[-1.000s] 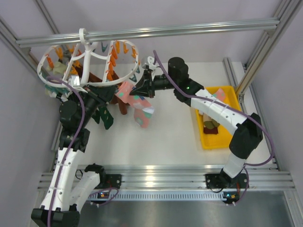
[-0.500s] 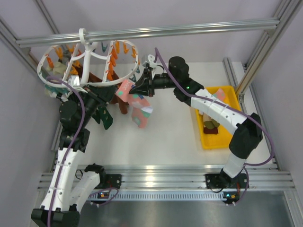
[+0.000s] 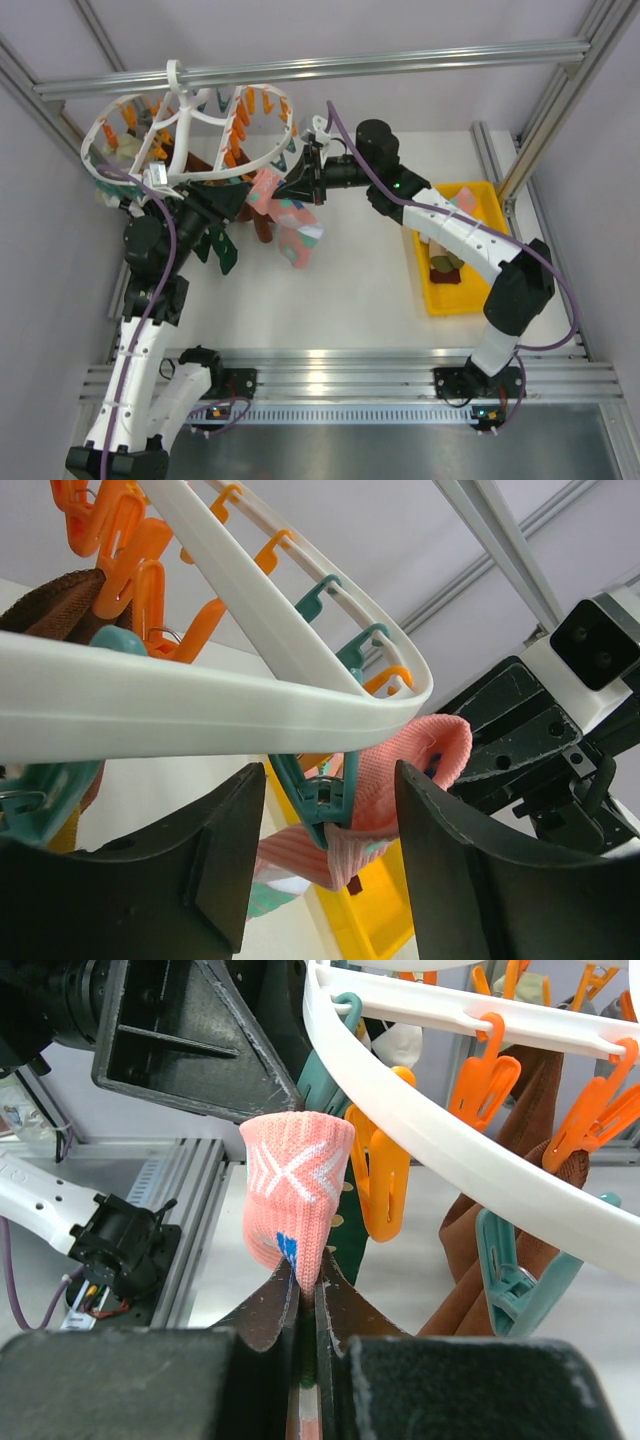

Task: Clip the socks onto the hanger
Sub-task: Clamp the sock onto the hanger.

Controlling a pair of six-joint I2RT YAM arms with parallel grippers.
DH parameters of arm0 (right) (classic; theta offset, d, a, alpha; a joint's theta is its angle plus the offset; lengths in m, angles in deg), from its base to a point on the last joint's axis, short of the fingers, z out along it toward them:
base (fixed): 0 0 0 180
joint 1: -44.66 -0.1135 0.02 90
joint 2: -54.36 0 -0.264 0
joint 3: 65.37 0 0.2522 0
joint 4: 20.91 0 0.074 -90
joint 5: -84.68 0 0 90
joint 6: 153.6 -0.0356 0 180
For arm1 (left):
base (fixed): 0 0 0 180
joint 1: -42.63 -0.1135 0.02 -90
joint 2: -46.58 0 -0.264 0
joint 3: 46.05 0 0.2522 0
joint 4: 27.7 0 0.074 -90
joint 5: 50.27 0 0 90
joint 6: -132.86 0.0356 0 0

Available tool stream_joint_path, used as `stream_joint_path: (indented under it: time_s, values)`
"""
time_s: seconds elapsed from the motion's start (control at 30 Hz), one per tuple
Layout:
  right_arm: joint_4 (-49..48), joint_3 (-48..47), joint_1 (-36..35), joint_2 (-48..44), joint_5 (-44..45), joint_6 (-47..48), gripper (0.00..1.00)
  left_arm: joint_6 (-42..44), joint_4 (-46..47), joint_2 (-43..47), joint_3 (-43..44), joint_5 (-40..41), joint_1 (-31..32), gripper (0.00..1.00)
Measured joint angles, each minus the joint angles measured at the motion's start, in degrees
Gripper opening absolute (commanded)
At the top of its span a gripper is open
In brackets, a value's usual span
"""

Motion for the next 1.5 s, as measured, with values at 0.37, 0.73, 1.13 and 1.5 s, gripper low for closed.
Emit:
stream_joint_path:
  time_s: [0.37, 0.73, 1.13, 1.5]
  values:
    - [-0.02, 3.54, -0.76, -0.02, 1.73, 1.79, 0.0, -0.55, 0.87, 1.01, 0.0, -2.47, 0.0, 0.68]
    - [-7.45, 11.63, -8.79, -0.17, 13.35, 4.31, 0.0, 13.09, -12.59, 14.19, 0.15, 0.52, 0.02, 0.68]
    - [-16.7, 11.76, -15.87, 2.12, 20.83, 4.74, 0.52, 19.32, -21.05, 17.03, 2.08, 0.81, 0.02, 0.65]
    - [-15.96, 20.28, -4.72, -5.6, 14.95, 4.63, 0.49, 19.1, -18.73, 16.15, 0.04, -10.56, 0.02, 0.62]
